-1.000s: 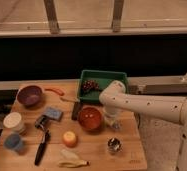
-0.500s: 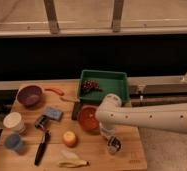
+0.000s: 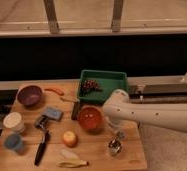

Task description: Wipe table surface with towel

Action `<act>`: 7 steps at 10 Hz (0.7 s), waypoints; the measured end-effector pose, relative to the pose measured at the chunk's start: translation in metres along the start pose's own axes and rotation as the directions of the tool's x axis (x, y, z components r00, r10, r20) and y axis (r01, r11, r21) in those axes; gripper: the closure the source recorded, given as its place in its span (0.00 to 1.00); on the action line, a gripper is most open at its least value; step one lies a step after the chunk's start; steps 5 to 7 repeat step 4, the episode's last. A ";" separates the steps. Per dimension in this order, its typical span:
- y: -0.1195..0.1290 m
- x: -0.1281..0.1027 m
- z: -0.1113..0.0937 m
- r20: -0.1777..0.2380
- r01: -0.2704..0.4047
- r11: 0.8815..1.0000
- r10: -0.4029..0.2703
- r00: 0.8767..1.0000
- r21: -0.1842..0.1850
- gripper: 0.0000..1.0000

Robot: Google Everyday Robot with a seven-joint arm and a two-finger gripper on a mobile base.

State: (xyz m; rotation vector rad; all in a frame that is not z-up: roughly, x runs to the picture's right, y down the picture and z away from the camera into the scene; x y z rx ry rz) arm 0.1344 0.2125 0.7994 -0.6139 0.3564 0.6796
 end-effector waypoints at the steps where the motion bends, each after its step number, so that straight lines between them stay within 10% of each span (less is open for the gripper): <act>1: -0.023 -0.011 -0.001 0.000 0.003 1.000 -0.003 1.000 0.003 1.00; 7: -0.059 -0.040 -0.001 0.010 0.042 0.999 -0.042 0.999 -0.007 1.00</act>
